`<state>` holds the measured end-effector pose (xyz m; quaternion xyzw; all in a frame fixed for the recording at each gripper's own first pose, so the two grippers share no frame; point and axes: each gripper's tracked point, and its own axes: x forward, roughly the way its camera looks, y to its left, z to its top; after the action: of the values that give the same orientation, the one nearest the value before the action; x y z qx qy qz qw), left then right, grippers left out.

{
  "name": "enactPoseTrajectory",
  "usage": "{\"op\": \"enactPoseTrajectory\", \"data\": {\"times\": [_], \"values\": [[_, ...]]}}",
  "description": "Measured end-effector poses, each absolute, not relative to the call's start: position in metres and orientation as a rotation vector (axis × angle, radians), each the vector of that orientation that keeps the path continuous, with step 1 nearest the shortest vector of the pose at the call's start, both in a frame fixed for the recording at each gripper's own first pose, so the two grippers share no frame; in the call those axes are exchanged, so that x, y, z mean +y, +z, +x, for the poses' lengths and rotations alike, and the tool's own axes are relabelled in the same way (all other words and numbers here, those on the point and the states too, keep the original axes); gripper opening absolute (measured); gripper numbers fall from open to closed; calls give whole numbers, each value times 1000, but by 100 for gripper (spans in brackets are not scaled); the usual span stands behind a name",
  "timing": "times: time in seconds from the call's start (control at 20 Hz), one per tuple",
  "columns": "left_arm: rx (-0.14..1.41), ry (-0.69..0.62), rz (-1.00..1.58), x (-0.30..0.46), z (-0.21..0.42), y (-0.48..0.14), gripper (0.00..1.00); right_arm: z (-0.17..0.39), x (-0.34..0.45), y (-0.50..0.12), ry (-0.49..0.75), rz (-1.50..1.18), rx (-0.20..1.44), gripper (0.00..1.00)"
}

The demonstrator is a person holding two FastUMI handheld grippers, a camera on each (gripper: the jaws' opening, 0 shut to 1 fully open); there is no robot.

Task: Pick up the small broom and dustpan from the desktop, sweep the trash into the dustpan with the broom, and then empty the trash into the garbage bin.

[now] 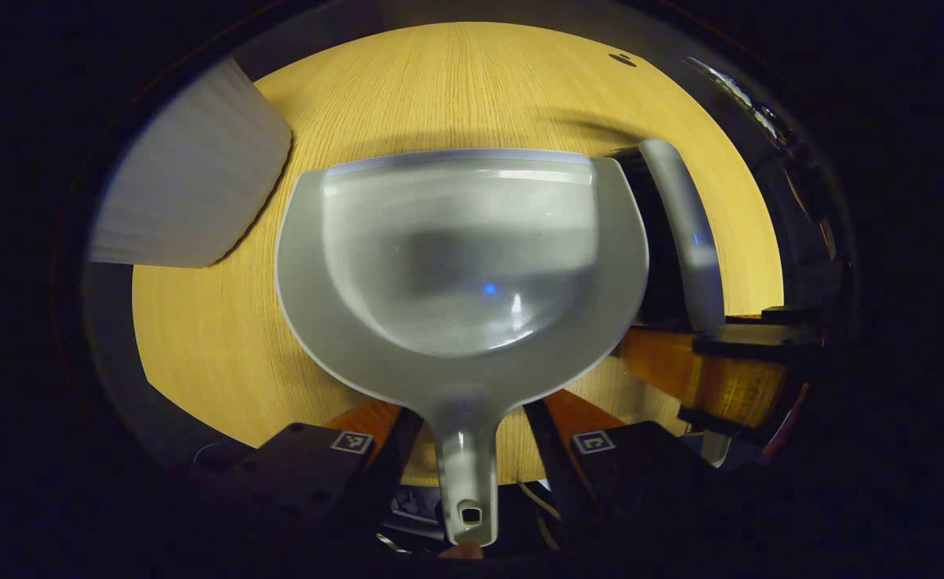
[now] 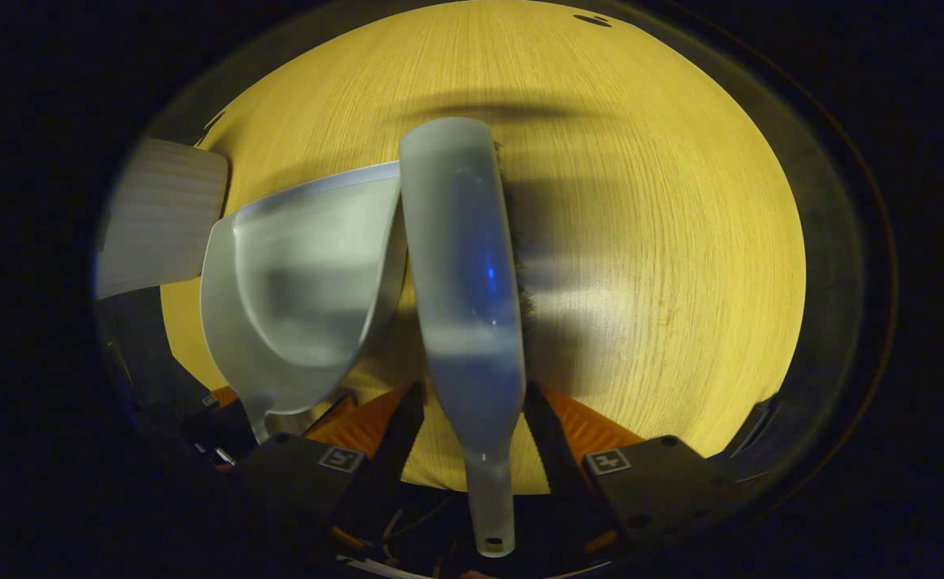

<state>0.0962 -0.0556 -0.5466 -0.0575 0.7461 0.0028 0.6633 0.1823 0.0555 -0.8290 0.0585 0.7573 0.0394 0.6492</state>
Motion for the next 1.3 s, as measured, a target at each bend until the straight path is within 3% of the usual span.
{"op": "enactPoseTrajectory", "data": {"times": [0.05,0.1,0.45,0.5,0.65,0.7,1.25,1.3], "values": [[1682,14,-136,-56,97,-547,88,182,55,-829,80,130,1716,90],[1676,16,-134,-55,95,-546,88,182,51,-830,69,115,1711,97],[1593,-74,-91,-58,95,-522,87,189,49,-801,69,154,1621,97],[1567,-85,-63,-55,96,-513,89,190,48,-792,78,157,1600,94],[1443,-82,6,-44,101,-489,88,190,55,-765,166,173,1505,97],[1401,-81,9,-44,102,-480,88,189,53,-756,185,164,1464,94],[889,-159,29,-52,110,-363,88,193,39,-607,178,156,915,97],[840,-142,30,-50,112,-349,88,196,40,-585,189,154,838,92]]}}
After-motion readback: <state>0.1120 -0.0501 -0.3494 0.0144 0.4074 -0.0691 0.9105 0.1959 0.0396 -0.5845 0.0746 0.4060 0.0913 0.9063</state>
